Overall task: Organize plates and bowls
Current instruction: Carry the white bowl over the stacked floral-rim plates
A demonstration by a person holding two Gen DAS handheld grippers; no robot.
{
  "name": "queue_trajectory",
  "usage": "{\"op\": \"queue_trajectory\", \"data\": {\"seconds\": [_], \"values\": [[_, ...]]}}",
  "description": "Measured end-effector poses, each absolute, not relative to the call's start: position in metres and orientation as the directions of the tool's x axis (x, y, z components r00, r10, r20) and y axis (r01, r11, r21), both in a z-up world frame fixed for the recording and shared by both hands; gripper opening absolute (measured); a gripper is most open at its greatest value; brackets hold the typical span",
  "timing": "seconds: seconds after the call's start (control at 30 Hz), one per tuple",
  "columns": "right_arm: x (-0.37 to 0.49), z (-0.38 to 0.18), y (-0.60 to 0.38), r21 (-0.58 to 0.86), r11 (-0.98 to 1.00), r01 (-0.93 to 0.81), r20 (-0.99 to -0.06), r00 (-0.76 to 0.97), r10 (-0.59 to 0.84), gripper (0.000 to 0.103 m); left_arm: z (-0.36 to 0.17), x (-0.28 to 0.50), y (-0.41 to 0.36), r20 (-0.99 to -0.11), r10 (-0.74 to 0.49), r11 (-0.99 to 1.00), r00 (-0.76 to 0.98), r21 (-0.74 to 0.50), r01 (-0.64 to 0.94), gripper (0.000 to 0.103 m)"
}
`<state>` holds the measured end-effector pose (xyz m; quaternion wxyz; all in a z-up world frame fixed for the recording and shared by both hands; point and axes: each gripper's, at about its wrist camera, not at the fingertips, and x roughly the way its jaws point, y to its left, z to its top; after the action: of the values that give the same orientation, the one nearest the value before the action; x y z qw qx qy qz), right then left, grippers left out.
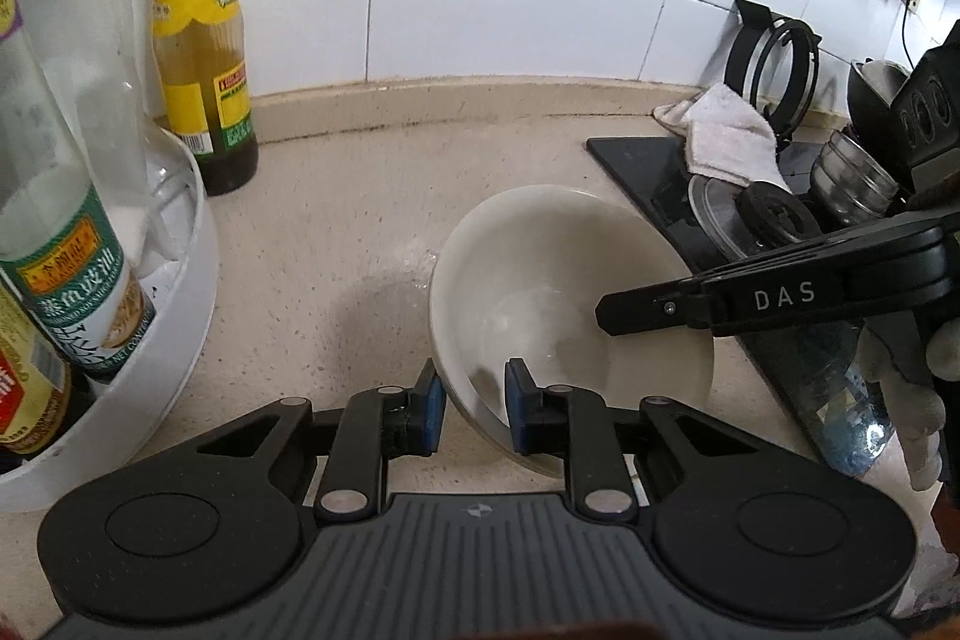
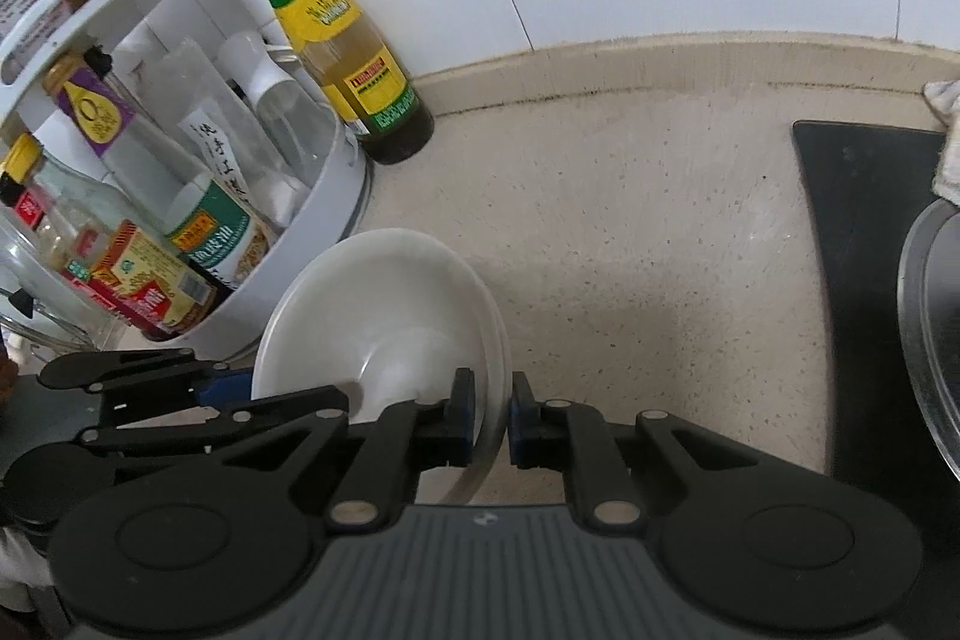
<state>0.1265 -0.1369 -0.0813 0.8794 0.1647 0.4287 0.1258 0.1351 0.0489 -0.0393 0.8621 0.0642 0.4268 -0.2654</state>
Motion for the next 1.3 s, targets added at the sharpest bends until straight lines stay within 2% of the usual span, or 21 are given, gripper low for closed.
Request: {"op": "queue_trajectory", "data": {"seconds": [0.3, 0.8, 1.3], "values": [[0.107, -0.07, -0.13, 0.404, 0.911, -0.084, -0.69, 0.625, 0.364, 0.013, -0.029, 0.114, 0.055, -0.764, -0.391, 0.854, 0.513, -0.094, 0.511, 0.028], [0.076, -0.06, -0.13, 0.422, 0.883, -0.205, -0.662, 0.595, 0.455, 0.013, -0.013, 0.065, 0.051, -0.755, -0.306, 0.907, 0.58, -0.046, 0.419, 0.028], [0.036, -0.055, -0.145, 0.41, 0.871, -0.271, -0.658, 0.572, 0.489, 0.013, -0.007, 0.019, 0.035, -0.745, -0.253, 0.932, 0.618, -0.015, 0.363, 0.028]]}}
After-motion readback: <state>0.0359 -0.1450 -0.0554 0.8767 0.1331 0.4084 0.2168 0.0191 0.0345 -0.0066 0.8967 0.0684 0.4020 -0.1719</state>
